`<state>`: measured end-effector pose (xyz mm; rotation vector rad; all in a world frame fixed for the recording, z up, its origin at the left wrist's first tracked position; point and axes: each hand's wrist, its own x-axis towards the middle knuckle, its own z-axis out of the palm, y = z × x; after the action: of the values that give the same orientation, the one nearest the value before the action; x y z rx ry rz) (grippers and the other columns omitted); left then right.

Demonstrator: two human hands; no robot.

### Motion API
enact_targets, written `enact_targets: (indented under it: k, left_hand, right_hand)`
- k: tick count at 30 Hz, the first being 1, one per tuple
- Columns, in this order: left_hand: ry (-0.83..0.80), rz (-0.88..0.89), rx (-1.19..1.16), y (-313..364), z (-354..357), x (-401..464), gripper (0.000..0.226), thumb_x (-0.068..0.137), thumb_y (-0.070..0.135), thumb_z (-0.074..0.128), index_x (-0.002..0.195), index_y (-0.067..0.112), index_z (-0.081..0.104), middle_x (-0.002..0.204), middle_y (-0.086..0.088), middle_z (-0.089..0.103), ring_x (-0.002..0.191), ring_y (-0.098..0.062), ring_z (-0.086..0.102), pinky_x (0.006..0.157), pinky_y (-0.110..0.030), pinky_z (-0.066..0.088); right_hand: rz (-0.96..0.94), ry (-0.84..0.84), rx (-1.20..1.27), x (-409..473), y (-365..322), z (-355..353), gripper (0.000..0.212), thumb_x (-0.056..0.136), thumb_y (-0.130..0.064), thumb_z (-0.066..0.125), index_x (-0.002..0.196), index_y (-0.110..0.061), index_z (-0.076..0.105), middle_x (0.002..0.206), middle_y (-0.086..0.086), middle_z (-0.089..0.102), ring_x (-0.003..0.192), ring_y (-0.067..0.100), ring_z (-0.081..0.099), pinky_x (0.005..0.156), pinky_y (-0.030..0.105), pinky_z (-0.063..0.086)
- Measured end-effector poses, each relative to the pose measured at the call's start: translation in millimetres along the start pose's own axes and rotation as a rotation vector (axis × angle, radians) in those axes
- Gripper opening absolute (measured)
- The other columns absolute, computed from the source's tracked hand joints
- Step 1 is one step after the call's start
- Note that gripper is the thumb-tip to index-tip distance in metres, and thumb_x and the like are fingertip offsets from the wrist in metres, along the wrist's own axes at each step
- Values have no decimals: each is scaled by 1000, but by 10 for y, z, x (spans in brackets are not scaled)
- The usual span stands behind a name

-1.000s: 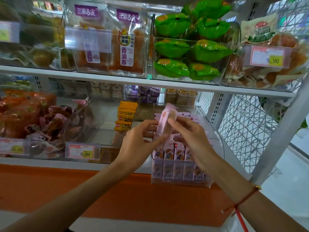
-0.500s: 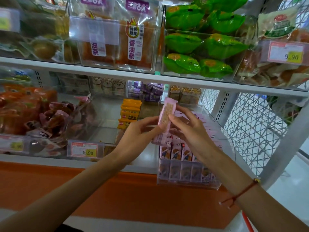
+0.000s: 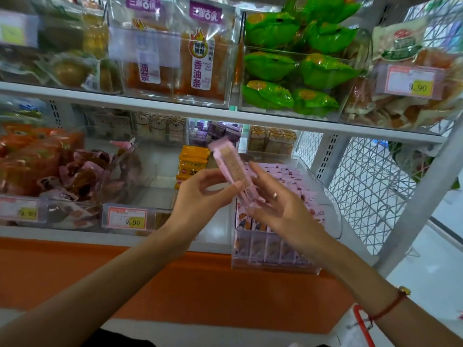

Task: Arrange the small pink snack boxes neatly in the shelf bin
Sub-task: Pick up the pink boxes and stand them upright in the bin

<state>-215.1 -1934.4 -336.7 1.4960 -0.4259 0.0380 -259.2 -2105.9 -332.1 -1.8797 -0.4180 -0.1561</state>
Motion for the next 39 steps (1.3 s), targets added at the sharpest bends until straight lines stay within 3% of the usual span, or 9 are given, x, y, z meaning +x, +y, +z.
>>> enact_targets:
  k: [3,7,12,17,21,27,30,33,39]
  left_hand:
    - [49,-58,-91,-53,73,46,53,65,39,75,110,13,64,104,0,72,93,-9,70,70,-18,55]
    - [53,-73,-107,-111,149,176,62,66,40,77,120,16,58,114,1,69,100,-11,68,79,-26,57]
    - [18,-27,-162,-162,91,397,84,73,34,74,145,33,31,125,2,63,111,-13,64,90,-30,54]
    - [-67,40,-18,-114,67,497,54,84,23,66,135,22,48,113,4,70,105,-10,66,84,-21,54]
    - [44,103,36,-73,73,522,31,85,19,66,114,9,62,98,1,74,90,-9,70,73,-17,55]
    - [277,176,-7,-43,19,697,21,83,16,70,101,9,65,85,2,74,78,-4,70,65,-13,53]
    - [314,196,20,-58,-84,851,17,82,15,70,98,14,62,81,9,71,73,2,68,61,-9,51]
    - [251,177,87,-140,-124,1014,25,83,13,70,105,16,60,90,11,71,78,3,68,61,-8,50]
    - [203,260,190,-309,-43,1324,28,81,0,71,101,17,61,96,6,67,80,5,65,67,-9,51]
  right_hand:
    - [-62,90,-194,-11,59,113,72,81,-40,68,138,-55,26,131,-41,34,113,-20,43,86,2,41]
    - [-152,303,-215,175,116,19,50,83,-31,68,125,-45,46,117,-25,50,103,-9,55,80,12,51]
    - [76,187,107,410,212,-229,43,74,-37,68,115,-33,56,108,-5,68,89,8,68,77,25,56]
    - [260,210,387,587,337,-314,29,89,-19,60,118,-15,61,108,10,68,88,17,66,76,30,53]
    - [216,175,480,633,345,-361,37,76,-31,68,109,-15,68,95,5,72,80,12,67,67,22,53]
    - [162,190,17,975,424,-343,33,72,-61,57,93,-37,65,89,-10,72,83,8,68,77,23,55]
    - [154,164,-332,1232,596,-508,24,94,-40,53,108,-24,62,117,-1,64,102,12,59,81,19,46]
    - [164,103,-741,1462,862,-574,29,99,-21,42,122,-13,57,125,8,58,110,21,56,87,32,48]
    - [289,-111,-1083,1713,1071,-488,48,98,-27,33,145,-20,34,151,13,29,140,33,19,109,48,26]
